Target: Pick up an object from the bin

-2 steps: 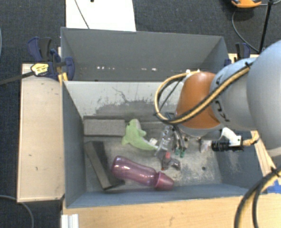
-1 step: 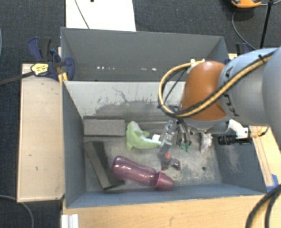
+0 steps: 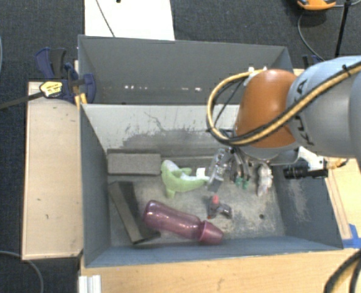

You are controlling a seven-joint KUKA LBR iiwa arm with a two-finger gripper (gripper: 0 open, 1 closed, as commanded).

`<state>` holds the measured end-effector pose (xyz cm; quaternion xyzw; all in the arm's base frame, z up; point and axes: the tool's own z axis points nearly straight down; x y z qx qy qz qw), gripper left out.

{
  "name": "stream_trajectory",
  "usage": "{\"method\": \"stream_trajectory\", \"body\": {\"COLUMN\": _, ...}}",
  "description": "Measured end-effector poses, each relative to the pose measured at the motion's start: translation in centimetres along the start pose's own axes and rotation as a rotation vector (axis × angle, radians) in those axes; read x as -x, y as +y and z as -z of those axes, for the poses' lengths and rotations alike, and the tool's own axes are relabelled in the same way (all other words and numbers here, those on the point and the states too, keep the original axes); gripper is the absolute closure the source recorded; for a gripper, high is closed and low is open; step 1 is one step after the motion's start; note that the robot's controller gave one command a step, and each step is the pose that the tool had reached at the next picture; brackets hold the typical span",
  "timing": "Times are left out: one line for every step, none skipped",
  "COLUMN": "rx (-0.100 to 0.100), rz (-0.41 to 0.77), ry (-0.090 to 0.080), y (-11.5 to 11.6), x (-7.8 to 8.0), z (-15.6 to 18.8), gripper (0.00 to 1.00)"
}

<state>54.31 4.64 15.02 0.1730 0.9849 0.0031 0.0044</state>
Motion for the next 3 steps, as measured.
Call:
{"method": "stream_trajectory", "body": {"rx": 0.006, "rz": 0.052, "ry": -0.016, "y": -2.1, "x": 0.7, "z": -1.8, "gripper": 1.00}}
{"method": "stream_trajectory", "body": {"rx": -0.005, "rz": 0.031, "ry": 0.011, "y": -1.9, "x": 0.6, "z": -1.0, "gripper": 1.00}}
{"method": "stream_trajectory", "body": {"rx": 0.002, "rz": 0.061, "ry": -0.005, "y": -1.0, "x": 1.6, "z": 5.4, "gripper": 1.00}}
